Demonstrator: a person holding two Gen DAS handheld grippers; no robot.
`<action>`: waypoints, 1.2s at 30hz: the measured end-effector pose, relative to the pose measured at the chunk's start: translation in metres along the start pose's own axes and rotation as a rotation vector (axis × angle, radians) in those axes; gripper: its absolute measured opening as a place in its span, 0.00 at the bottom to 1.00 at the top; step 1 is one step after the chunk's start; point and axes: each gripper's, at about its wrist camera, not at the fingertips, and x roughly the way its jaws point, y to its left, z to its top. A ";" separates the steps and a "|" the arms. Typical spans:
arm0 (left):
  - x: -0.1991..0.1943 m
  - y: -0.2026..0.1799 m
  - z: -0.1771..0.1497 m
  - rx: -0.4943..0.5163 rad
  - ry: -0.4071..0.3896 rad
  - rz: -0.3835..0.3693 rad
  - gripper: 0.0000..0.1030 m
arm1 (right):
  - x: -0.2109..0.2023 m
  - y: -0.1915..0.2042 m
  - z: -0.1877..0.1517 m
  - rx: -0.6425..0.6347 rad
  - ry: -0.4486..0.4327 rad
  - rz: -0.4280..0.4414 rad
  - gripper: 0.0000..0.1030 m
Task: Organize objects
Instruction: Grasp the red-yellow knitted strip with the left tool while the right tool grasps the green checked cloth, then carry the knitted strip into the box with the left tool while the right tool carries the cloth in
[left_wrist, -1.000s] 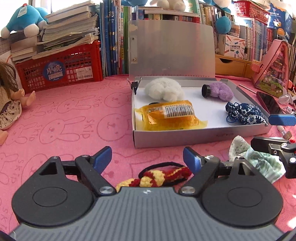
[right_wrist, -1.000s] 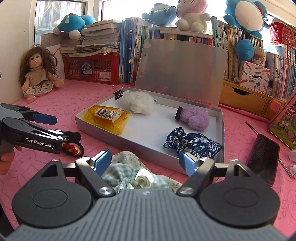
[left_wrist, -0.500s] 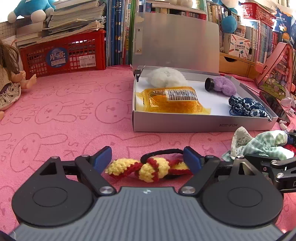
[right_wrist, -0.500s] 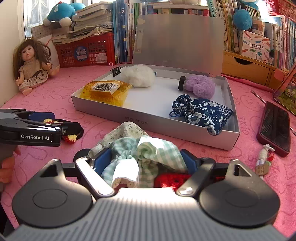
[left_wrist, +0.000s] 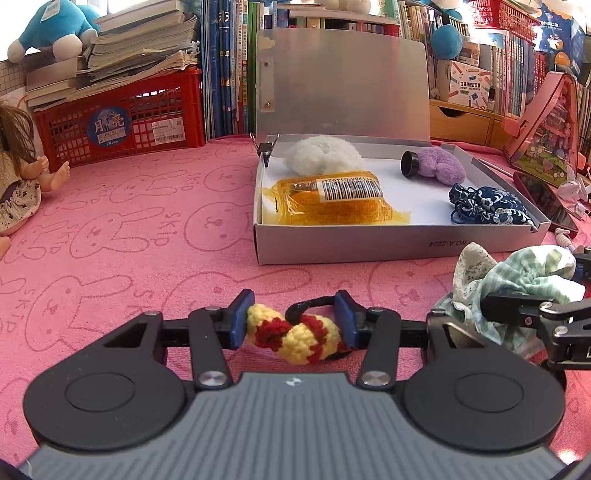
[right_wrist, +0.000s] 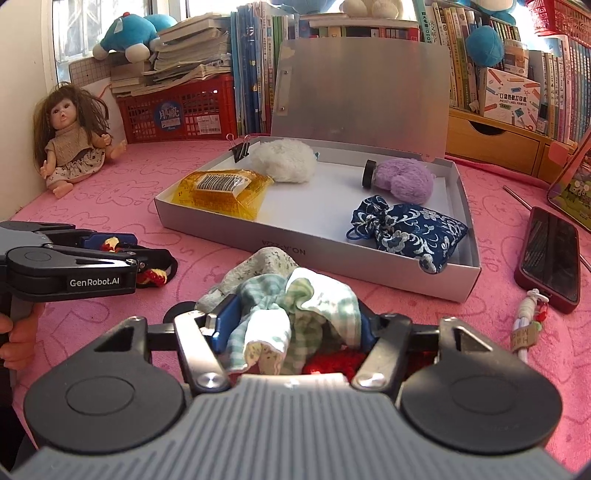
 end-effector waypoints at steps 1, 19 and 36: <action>0.000 0.001 0.000 -0.005 0.002 0.001 0.48 | -0.002 0.001 0.001 0.003 -0.004 0.007 0.43; -0.022 -0.003 0.014 -0.013 -0.032 -0.025 0.45 | -0.025 0.010 0.023 -0.005 -0.099 -0.005 0.31; -0.028 0.005 0.075 -0.057 -0.163 -0.091 0.45 | -0.026 -0.033 0.078 0.110 -0.192 -0.070 0.31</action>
